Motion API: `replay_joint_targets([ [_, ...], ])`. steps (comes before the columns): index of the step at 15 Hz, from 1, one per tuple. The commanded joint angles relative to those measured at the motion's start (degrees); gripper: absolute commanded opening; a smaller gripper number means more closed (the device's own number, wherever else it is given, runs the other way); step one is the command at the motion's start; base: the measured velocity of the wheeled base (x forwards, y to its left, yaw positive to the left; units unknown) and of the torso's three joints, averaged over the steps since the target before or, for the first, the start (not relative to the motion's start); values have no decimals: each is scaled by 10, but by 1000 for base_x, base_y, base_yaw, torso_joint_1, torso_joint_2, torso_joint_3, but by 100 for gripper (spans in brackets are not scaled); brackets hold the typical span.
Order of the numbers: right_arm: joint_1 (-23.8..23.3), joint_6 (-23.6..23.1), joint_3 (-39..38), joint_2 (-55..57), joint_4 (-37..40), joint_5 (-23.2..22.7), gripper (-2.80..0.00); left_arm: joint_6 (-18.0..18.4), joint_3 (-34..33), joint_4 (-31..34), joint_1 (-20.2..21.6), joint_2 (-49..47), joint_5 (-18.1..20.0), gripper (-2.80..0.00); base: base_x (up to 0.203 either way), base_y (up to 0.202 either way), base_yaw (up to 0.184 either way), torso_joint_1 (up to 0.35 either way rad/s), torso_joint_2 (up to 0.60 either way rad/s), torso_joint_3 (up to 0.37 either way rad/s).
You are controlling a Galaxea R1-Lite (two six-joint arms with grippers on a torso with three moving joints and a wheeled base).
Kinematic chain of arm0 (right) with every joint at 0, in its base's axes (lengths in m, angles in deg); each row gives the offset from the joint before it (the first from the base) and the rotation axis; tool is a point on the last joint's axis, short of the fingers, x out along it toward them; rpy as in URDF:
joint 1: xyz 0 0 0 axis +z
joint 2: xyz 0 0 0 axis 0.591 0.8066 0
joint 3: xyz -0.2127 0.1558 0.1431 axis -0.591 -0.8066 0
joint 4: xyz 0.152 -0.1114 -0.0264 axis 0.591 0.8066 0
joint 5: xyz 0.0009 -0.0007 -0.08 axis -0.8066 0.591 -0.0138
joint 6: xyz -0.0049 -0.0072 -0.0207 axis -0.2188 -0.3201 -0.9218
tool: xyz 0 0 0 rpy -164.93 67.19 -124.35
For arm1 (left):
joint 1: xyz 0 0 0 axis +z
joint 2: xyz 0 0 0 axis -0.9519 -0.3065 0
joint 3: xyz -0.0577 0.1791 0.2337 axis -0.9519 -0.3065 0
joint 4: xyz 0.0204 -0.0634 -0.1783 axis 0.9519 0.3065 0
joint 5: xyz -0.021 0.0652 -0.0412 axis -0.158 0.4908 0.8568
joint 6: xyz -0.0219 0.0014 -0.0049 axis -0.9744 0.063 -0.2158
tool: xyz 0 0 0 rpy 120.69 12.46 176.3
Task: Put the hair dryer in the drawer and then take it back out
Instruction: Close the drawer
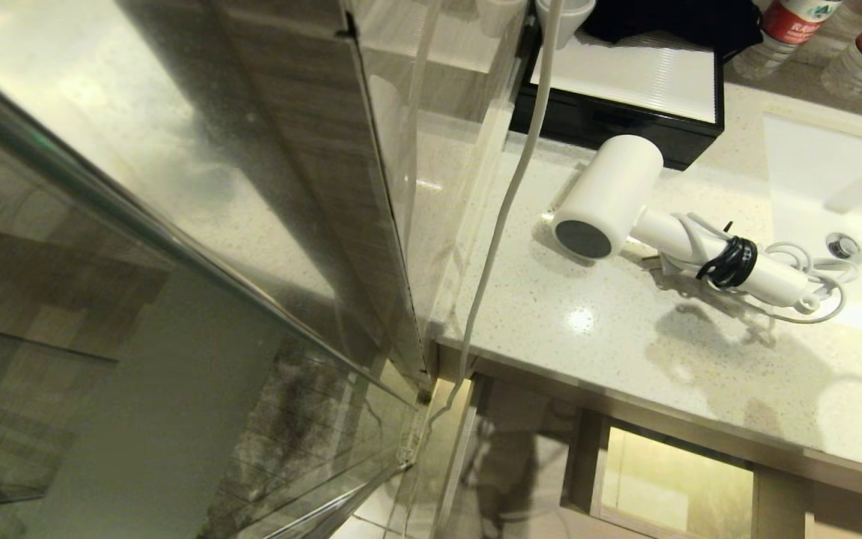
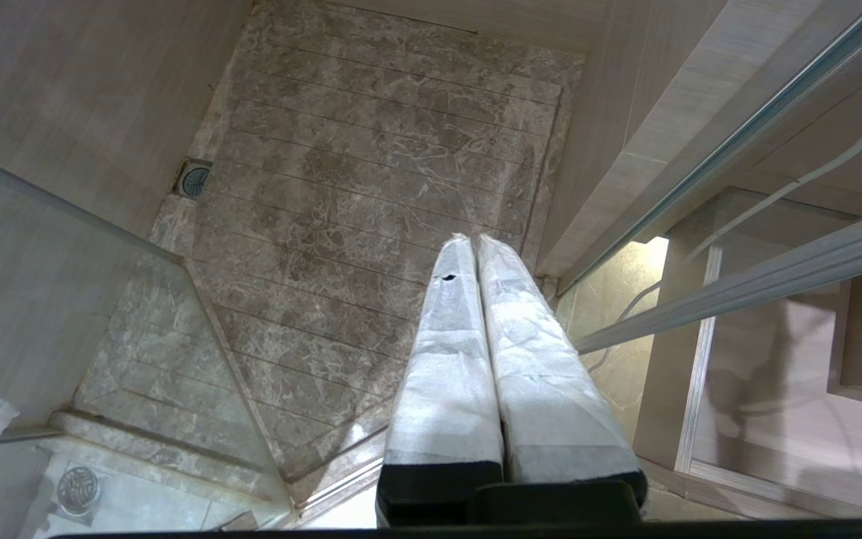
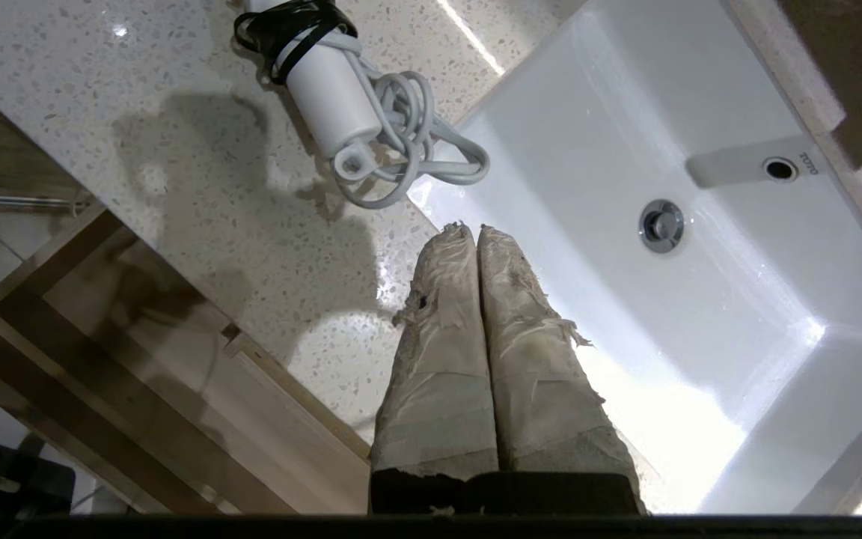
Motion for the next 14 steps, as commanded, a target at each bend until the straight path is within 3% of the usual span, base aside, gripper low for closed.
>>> replay_joint_targets([
  [1, -9, -2, -4, -29, 2, -1, -280, 0, -1, 0, 0, 0, 0, -280, 0, 0, 0, 0, 0, 0],
  [6, -56, -2, -14, -101, 58, 1, -280, 0, -1, 0, 0, 0, 0, -280, 0, 0, 0, -255, 218, -40],
  [14, -106, 7, -60, -206, 61, 5, -280, 0, -1, 0, 0, 0, 0, -280, 0, 0, 0, -356, 235, -122],
])
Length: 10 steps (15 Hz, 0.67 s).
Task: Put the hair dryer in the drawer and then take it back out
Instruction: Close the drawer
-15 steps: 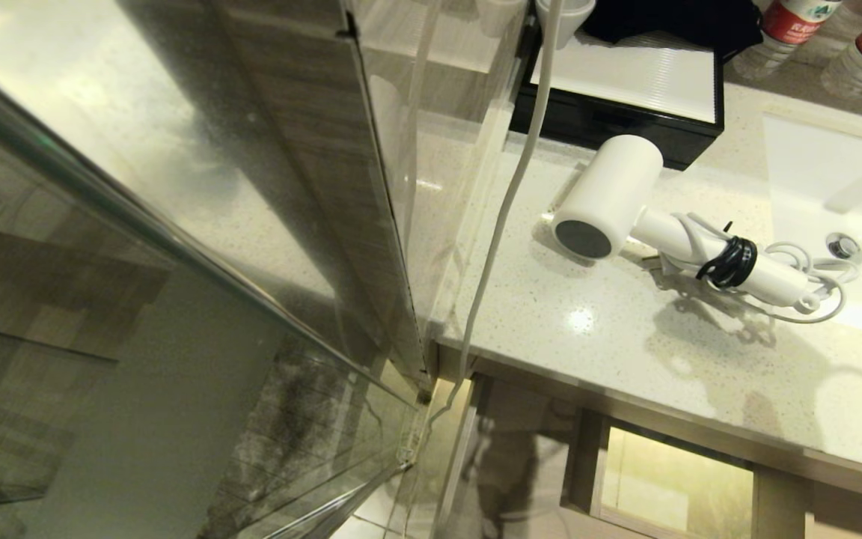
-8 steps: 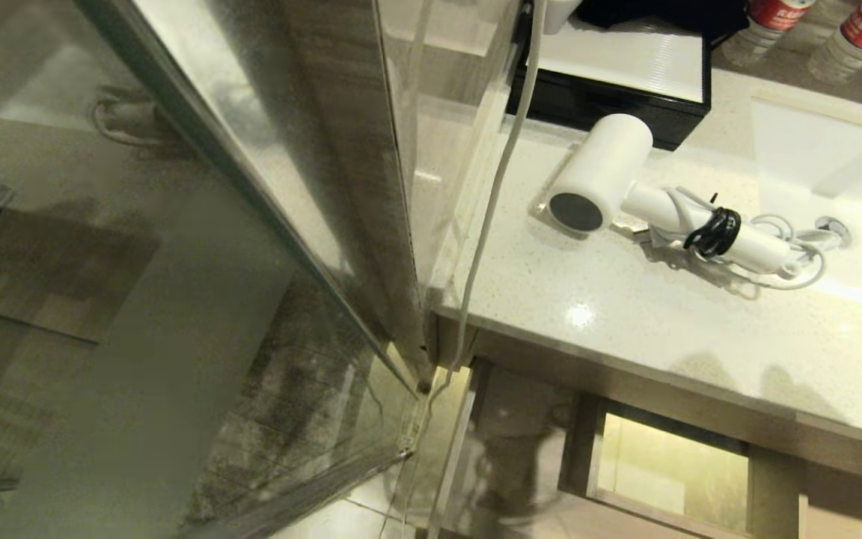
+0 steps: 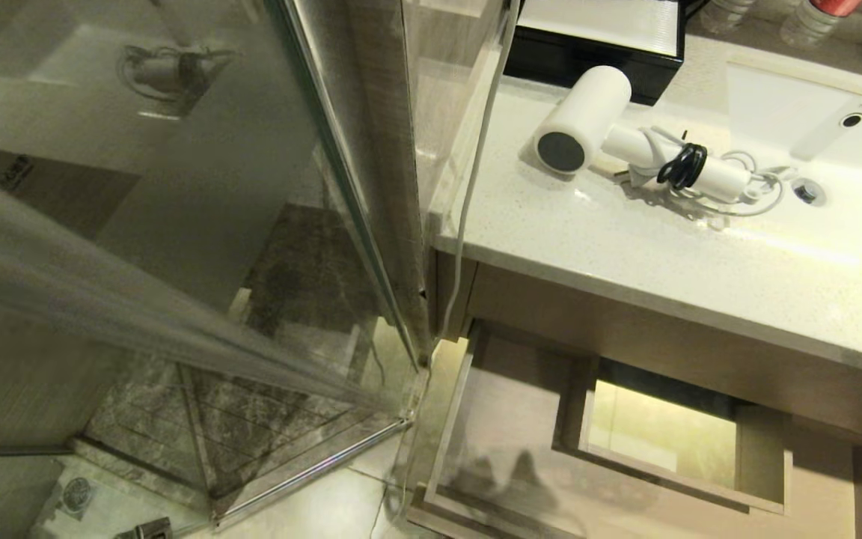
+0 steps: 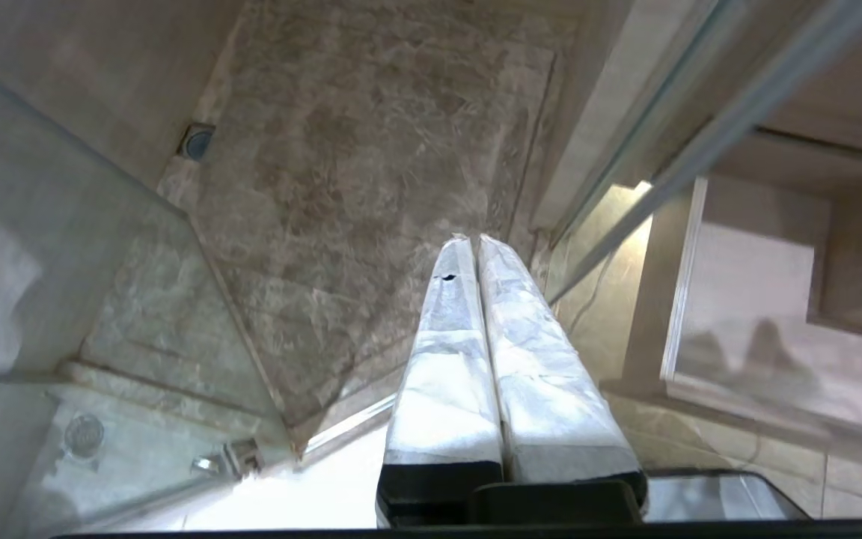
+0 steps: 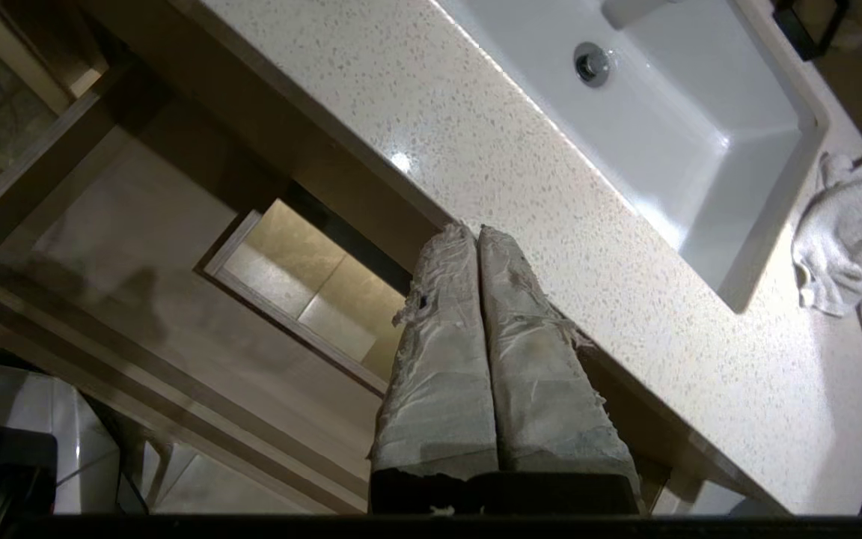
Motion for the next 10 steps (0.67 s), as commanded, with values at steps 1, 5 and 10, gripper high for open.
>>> replay_joint_targets([
  [1, -3, 1, -8, -19, -8, 4, -280, 0, -1, 0, 0, 0, 0, -280, 0, 0, 0, -333, 160, -166],
  [5, 1, 26, -16, -9, -53, 16, -280, 0, -1, 0, 0, 0, 0, -280, 0, 0, 0, -315, 133, -183],
  [10, 3, 26, -21, -10, -53, 16, -280, 0, -1, 0, 0, 0, 0, -280, 0, 0, 0, -288, 67, -221],
])
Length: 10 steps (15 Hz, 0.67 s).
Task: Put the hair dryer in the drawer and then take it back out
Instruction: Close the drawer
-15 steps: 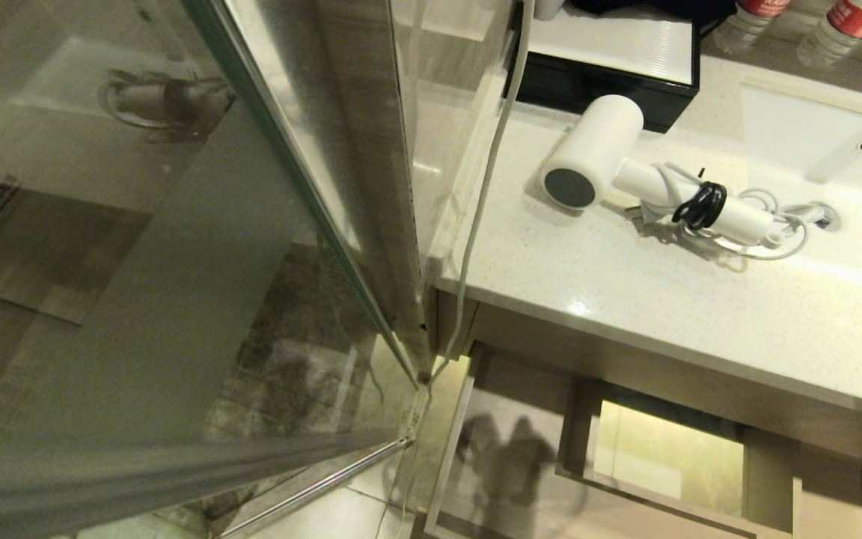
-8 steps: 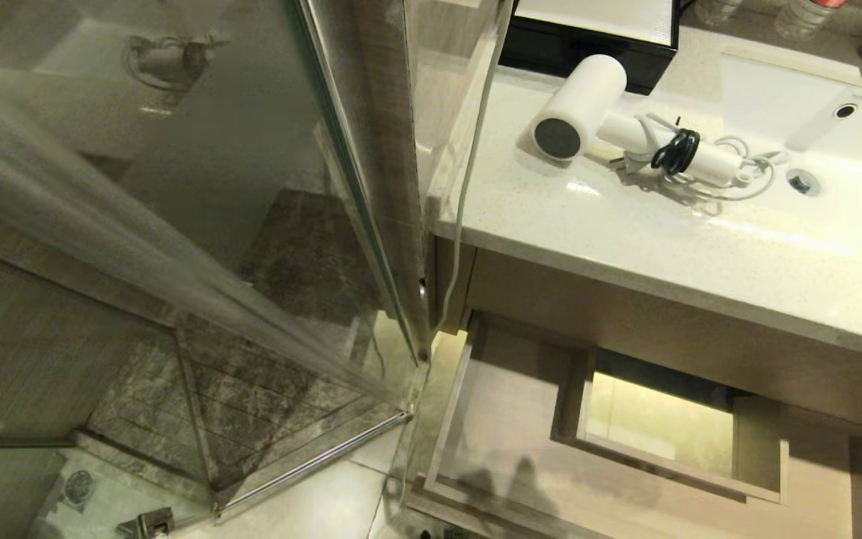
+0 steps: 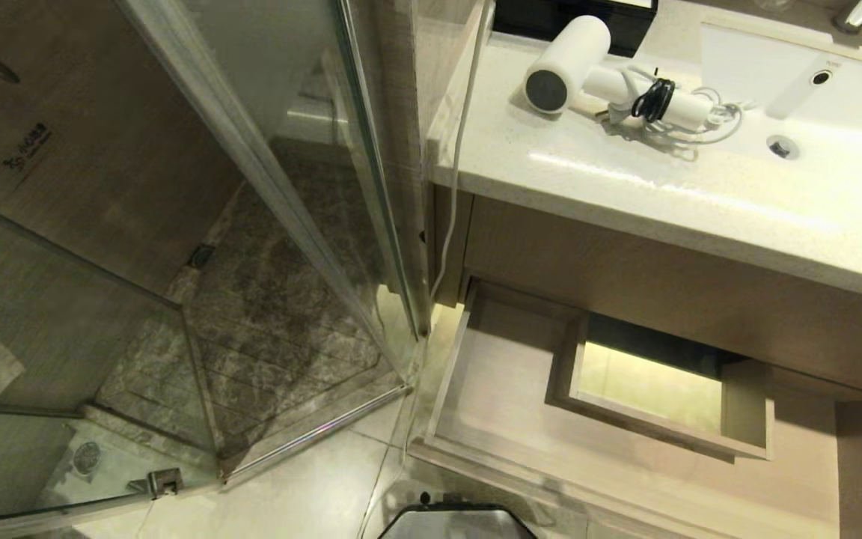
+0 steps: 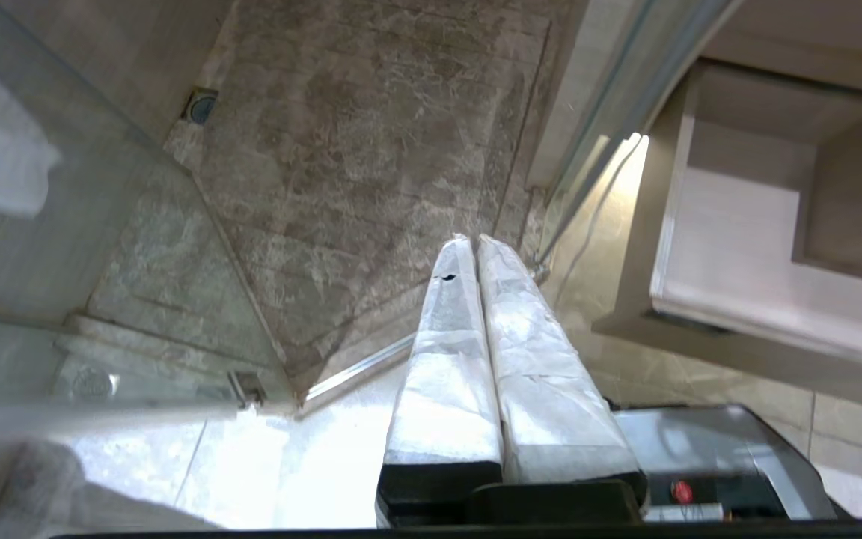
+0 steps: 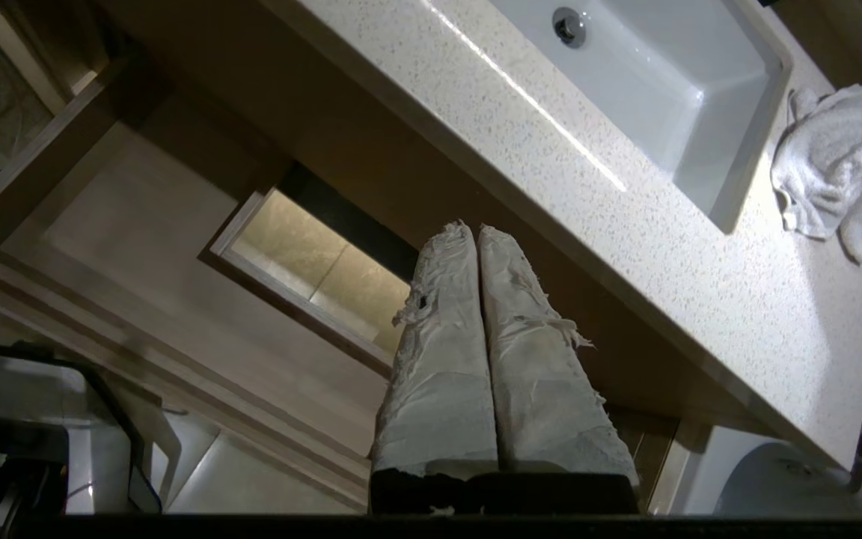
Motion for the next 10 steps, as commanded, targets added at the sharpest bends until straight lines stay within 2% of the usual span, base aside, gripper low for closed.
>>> replay_joint_targets([
  [1, 0, -1, -2, 2, 2, -1, -280, 0, -1, 0, 0, 0, 0, -280, 0, 0, 0, -263, 38, -235],
  [10, 0, -2, -11, -4, -2, -2, -280, 0, 0, 0, -1, 0, 0, -280, 0, 0, 0, -235, -37, -270],
])
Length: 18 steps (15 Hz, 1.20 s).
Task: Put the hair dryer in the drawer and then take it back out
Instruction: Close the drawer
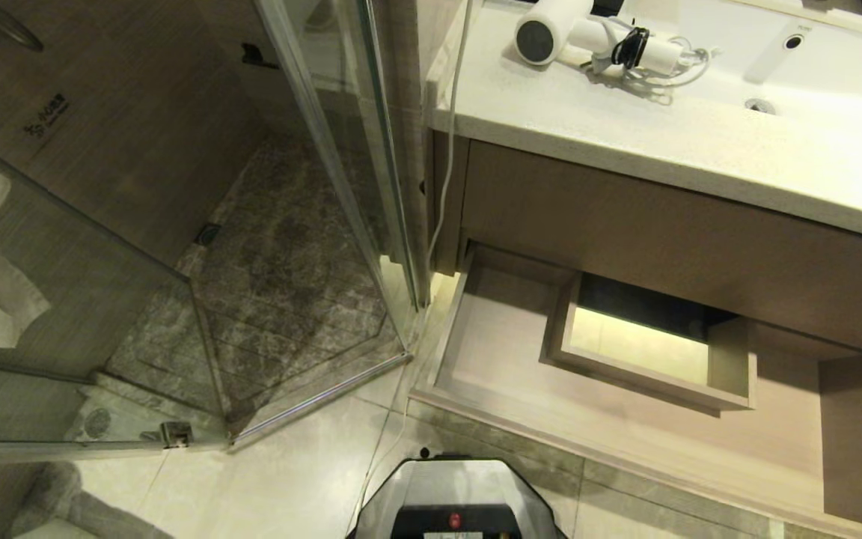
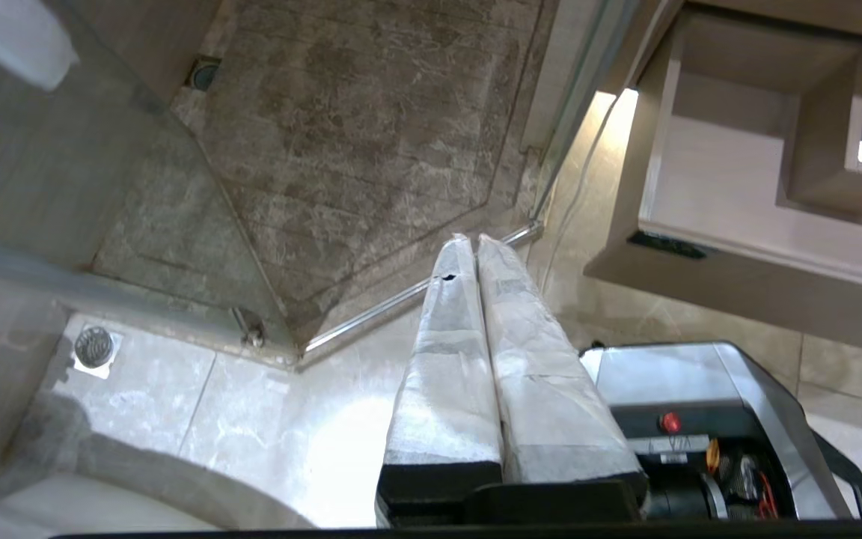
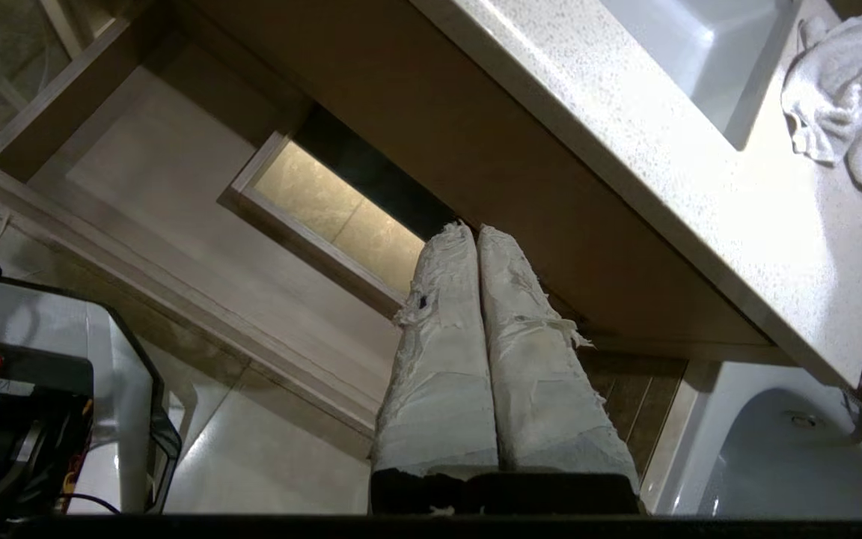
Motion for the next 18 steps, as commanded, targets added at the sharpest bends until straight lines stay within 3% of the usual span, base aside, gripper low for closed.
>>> replay_joint_targets([
  [1, 0, -1, -4, -5, -1, -1, -280, 0, -1, 0, 0, 0, 0, -280, 0, 0, 0, -198, -109, -300],
  [5, 3, -2, -10, -8, -5, -1, -280, 0, -1, 0, 0, 0, 0, -280, 0, 0, 0, -224, 166, -45],
  [18, 7, -2, -37, -18, -11, -1, -280, 0, 0, 0, 0, 0, 0, -280, 0, 0, 0, -190, 329, 137],
])
